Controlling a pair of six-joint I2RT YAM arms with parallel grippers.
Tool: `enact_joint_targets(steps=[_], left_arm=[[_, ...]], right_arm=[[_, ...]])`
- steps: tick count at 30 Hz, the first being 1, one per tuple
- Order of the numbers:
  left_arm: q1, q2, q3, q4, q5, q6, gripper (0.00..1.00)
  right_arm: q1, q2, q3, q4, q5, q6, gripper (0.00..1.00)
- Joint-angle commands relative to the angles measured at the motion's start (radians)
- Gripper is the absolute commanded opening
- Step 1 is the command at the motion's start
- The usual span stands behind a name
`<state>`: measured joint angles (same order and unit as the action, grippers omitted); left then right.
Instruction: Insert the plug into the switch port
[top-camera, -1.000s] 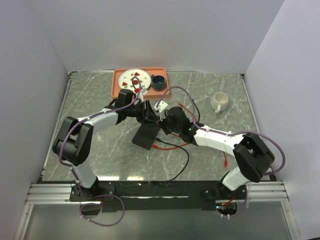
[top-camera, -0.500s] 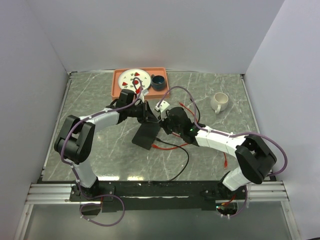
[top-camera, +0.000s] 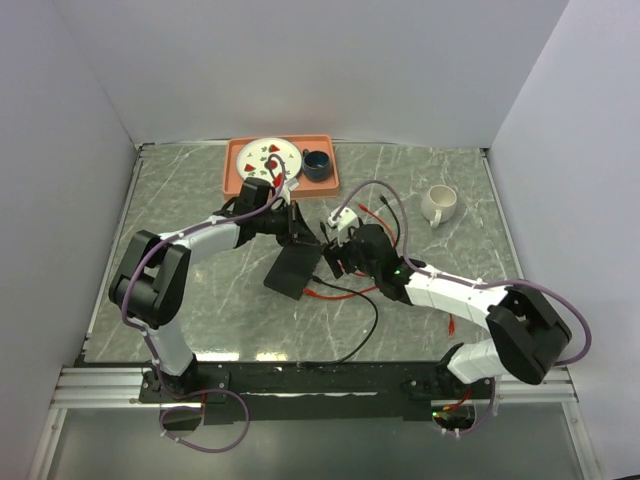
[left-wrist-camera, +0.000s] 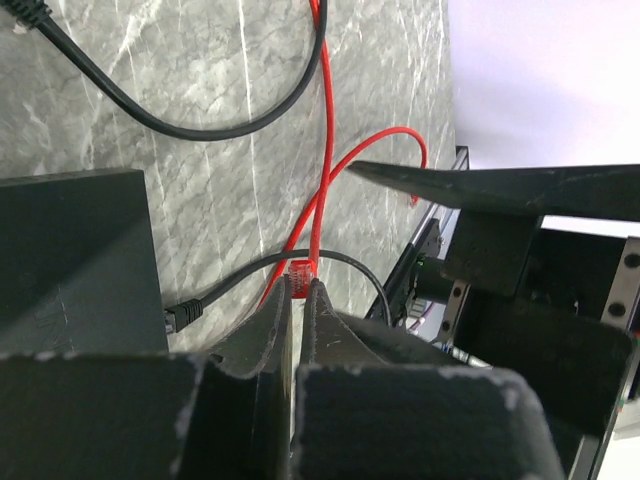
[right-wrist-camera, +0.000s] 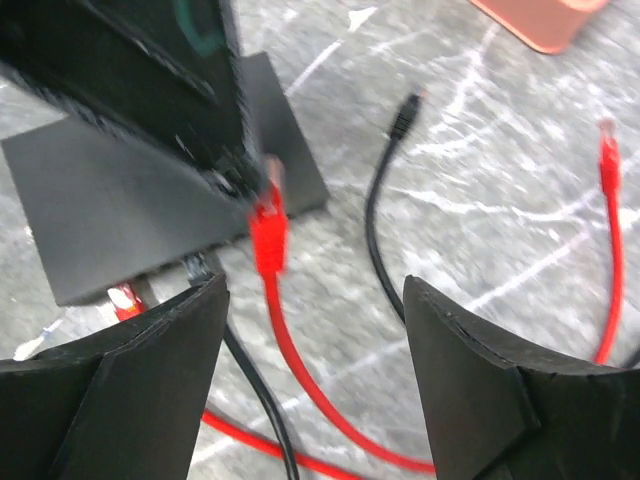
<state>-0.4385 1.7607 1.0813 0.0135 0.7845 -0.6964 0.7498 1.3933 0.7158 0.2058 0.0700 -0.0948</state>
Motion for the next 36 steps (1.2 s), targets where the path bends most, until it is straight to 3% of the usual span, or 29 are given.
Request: enact_joint_targets(steps=[1, 6, 17, 23, 26, 29, 32, 35, 36], left_arm=[[0.001, -0.017, 0.043, 0.002, -0.001, 0.0, 0.01], [0.001, -0.014, 0.051, -0.004, 0.005, 0.005, 0.01], [0.001, -0.01, 0.054, 0.0, 0.01, 0.002, 0.01], [0.001, -0.012, 0.06, -0.001, 0.018, 0.0, 0.01], [0.001, -0.017, 0.055, 0.005, 0.025, -0.005, 0.01], [0.001, -0.024, 0.049, 0.011, 0.033, -0.009, 0.01], [0.001, -0.033, 0.043, 0.009, 0.033, -0.009, 0.01], [0.001, -0.036, 0.04, 0.006, 0.033, -0.006, 0.01], [0.001, -0.038, 0.04, 0.009, 0.035, -0.009, 0.01]], right_arm=[[-0.013, -0.062, -0.019, 0.101, 0.051, 0.001, 0.77], [-0.035, -0.071, -0.038, 0.136, -0.042, 0.006, 0.65], [-0.036, 0.007, 0.034, 0.115, -0.208, 0.009, 0.54], [-0.035, 0.047, 0.053, 0.115, -0.191, 0.024, 0.38], [-0.033, 0.072, 0.066, 0.116, -0.182, 0.029, 0.19], [-0.035, 0.104, 0.089, 0.112, -0.165, 0.036, 0.12], [-0.035, 0.127, 0.105, 0.119, -0.168, 0.04, 0.15], [-0.035, 0.127, 0.103, 0.138, -0.165, 0.058, 0.35], [-0.033, 0.124, 0.099, 0.147, -0.164, 0.058, 0.36]])
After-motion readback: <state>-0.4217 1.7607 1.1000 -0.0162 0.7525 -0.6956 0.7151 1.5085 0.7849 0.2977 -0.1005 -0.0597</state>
